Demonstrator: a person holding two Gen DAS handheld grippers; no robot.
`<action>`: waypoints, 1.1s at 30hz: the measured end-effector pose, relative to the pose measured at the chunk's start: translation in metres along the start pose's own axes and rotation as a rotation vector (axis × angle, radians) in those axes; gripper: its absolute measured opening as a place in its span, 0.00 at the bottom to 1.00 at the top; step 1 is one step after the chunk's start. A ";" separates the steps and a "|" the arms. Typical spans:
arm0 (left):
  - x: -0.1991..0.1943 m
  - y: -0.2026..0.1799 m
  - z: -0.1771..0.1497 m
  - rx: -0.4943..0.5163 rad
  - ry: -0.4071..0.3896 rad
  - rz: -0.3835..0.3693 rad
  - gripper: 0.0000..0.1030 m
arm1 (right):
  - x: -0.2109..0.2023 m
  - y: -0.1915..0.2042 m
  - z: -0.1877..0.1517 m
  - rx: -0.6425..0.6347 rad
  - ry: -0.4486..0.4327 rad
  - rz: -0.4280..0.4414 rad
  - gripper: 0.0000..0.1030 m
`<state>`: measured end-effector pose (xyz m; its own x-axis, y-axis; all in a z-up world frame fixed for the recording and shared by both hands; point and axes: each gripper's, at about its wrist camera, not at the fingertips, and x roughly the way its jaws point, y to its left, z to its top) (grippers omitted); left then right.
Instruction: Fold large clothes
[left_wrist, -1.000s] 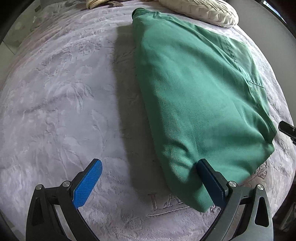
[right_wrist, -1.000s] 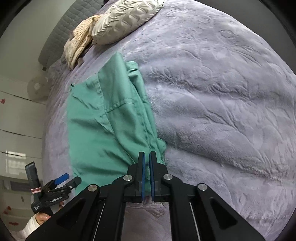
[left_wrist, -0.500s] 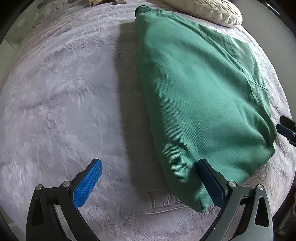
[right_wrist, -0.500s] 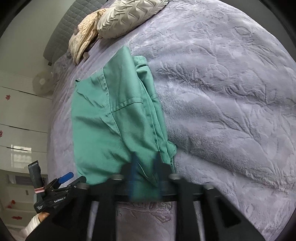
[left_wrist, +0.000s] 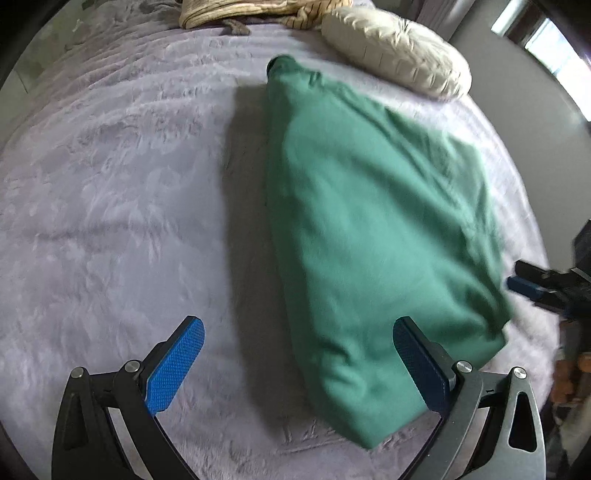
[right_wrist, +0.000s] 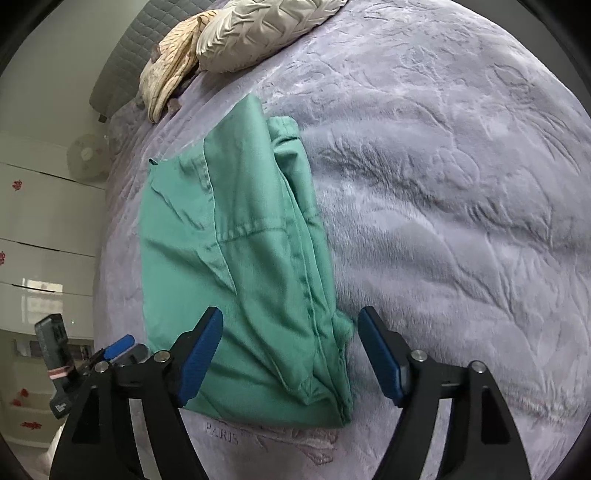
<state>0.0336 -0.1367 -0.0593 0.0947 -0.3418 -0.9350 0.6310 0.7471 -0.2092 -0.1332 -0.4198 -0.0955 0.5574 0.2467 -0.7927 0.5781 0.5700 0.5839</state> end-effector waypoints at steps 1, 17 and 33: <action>0.000 0.002 0.004 0.000 -0.005 -0.019 1.00 | 0.001 -0.001 0.004 0.003 0.001 0.006 0.78; 0.065 0.013 0.022 -0.053 0.136 -0.311 1.00 | 0.060 -0.018 0.070 0.018 0.099 0.255 0.80; 0.074 -0.022 0.022 -0.003 0.072 -0.278 0.73 | 0.115 0.004 0.098 0.055 0.162 0.362 0.65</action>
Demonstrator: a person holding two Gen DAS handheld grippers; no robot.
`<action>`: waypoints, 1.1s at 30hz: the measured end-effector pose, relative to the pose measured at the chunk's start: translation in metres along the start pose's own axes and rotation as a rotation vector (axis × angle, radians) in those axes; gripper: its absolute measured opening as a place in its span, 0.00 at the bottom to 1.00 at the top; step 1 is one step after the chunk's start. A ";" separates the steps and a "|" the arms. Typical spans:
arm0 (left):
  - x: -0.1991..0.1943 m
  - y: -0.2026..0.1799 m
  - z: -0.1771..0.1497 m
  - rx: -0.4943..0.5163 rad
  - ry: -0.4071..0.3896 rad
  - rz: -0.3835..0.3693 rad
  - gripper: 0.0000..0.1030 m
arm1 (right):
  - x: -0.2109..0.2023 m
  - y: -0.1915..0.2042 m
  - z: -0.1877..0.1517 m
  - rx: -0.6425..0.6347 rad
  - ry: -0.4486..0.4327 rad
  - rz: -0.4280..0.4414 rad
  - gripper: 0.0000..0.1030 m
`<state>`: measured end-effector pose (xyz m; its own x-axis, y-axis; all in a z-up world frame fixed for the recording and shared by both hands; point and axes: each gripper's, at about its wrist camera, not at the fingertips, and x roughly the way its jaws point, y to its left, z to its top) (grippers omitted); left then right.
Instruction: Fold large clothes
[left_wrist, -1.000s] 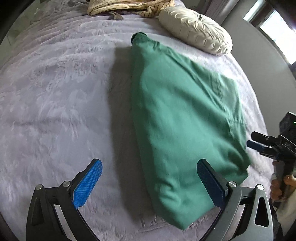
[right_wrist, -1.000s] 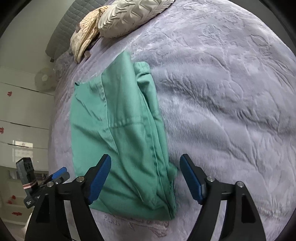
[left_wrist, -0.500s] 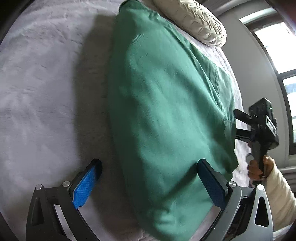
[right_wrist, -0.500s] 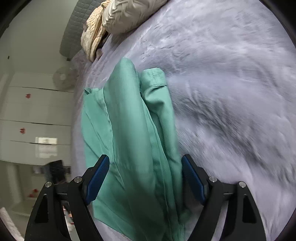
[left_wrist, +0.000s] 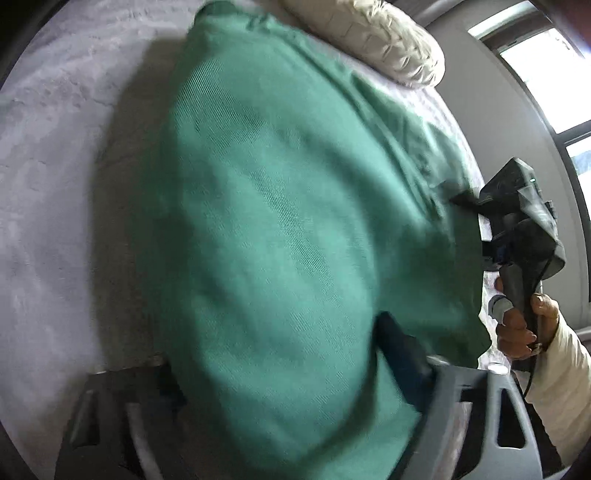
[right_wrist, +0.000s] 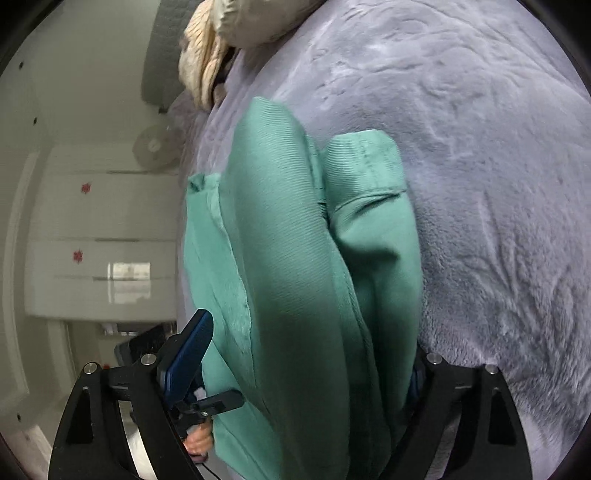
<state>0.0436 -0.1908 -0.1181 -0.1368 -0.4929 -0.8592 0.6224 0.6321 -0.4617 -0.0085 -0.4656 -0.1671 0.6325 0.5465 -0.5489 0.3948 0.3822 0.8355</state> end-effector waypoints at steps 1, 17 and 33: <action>-0.006 -0.001 -0.002 0.002 -0.013 -0.002 0.66 | 0.001 0.000 0.000 0.010 0.007 -0.014 0.40; -0.134 0.032 -0.045 0.081 -0.054 -0.130 0.53 | -0.015 0.088 -0.078 0.007 -0.068 0.234 0.21; -0.160 0.157 -0.162 -0.026 0.123 -0.014 0.56 | 0.106 0.097 -0.196 0.129 0.034 0.010 0.37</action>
<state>0.0383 0.0838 -0.0890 -0.2401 -0.4255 -0.8725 0.6000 0.6415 -0.4779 -0.0342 -0.2244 -0.1488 0.6149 0.5755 -0.5392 0.4721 0.2790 0.8362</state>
